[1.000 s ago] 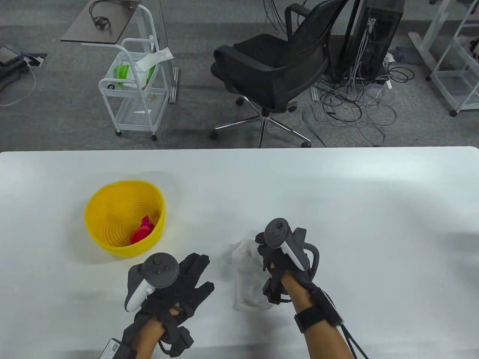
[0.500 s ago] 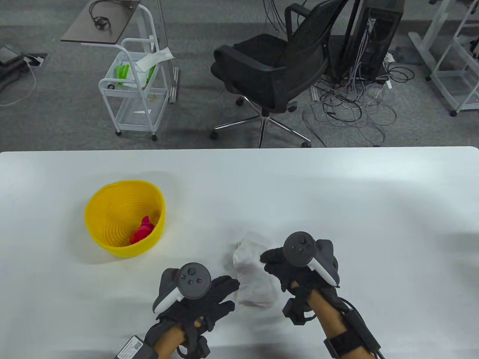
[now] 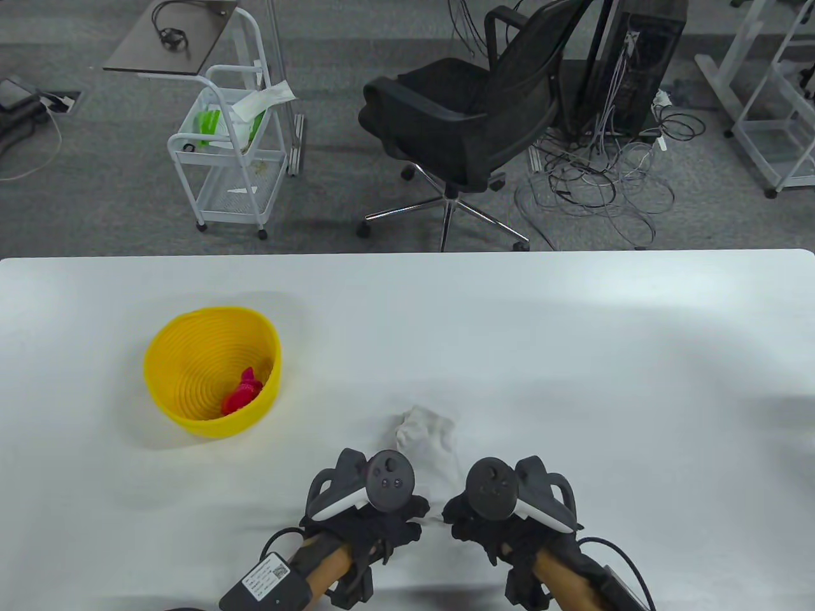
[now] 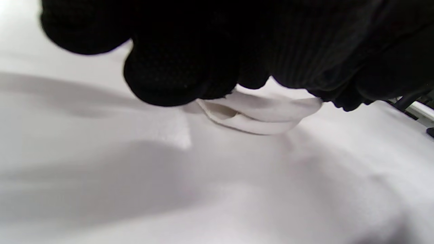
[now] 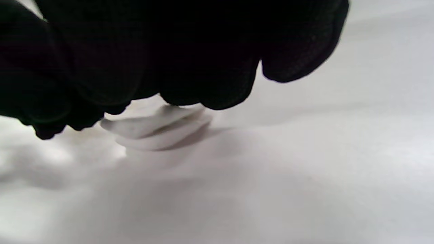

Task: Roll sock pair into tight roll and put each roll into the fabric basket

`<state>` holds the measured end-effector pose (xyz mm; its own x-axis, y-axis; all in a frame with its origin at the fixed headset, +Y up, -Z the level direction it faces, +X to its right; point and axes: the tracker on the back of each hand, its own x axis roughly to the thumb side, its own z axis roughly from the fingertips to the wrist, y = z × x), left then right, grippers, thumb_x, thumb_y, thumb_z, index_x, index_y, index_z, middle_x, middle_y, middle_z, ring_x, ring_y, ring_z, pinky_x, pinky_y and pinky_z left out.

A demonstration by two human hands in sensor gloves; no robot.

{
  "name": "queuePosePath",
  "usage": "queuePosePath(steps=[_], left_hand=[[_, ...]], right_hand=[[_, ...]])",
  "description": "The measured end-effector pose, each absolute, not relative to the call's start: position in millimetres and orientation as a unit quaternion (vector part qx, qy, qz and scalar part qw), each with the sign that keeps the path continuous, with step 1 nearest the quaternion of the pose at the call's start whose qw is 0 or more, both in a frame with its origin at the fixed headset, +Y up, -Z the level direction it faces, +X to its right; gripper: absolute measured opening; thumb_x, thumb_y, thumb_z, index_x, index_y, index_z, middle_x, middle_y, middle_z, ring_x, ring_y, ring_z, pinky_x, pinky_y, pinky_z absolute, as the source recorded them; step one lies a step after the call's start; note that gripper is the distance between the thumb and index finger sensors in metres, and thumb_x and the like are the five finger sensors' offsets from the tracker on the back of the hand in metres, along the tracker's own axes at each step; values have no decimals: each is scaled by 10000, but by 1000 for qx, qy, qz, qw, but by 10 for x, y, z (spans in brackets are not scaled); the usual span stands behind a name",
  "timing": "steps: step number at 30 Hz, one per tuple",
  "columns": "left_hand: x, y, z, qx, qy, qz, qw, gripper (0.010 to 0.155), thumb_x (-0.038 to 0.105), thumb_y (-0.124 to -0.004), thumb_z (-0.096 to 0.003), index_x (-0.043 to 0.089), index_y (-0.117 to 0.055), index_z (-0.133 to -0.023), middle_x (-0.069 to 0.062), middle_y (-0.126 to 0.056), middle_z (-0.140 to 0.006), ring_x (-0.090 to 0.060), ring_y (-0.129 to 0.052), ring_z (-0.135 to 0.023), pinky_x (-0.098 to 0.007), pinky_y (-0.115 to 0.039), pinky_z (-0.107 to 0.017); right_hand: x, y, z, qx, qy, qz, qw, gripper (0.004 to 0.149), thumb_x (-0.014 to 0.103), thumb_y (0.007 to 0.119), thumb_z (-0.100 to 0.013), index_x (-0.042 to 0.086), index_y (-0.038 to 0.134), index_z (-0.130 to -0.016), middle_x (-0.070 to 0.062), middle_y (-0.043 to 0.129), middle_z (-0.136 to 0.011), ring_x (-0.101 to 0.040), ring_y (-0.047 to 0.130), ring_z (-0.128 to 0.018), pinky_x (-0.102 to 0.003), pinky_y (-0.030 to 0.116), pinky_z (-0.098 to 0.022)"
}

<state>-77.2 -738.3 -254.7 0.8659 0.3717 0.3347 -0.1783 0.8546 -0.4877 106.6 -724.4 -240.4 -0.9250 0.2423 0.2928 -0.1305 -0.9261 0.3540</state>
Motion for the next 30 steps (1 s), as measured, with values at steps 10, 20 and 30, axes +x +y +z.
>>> queuePosePath(steps=[10, 20, 30], left_hand=[[-750, -7623, -2635, -221, -216, 154, 938, 483, 455, -884, -342, 283, -930, -792, -12, -1017, -631, -193, -1037, -389, -391, -839, -311], [-766, -7696, -2658, -192, -202, 172, 945, 402, 445, -870, -356, 312, -937, -729, 8, -1023, -530, -168, -1021, -311, -387, -845, -281], [-779, -7747, -2678, -194, -182, 194, 944, 396, 456, -821, -374, 306, -915, -729, 13, -1002, -490, -154, -994, -273, -381, -837, -264]], right_hand=[[912, -7513, -2414, 140, 144, 979, 33, 457, 488, 939, -332, 378, 890, -772, 103, 949, -826, -127, 1006, -677, -442, 843, -499], [896, -7578, -2456, 93, 132, 985, 52, 389, 467, 902, -365, 357, 900, -738, 92, 957, -750, -114, 1011, -598, -433, 844, -482], [871, -7348, -2316, 170, 102, 979, 43, 384, 448, 925, -354, 374, 923, -731, 108, 972, -779, -122, 1016, -643, -450, 843, -509]])
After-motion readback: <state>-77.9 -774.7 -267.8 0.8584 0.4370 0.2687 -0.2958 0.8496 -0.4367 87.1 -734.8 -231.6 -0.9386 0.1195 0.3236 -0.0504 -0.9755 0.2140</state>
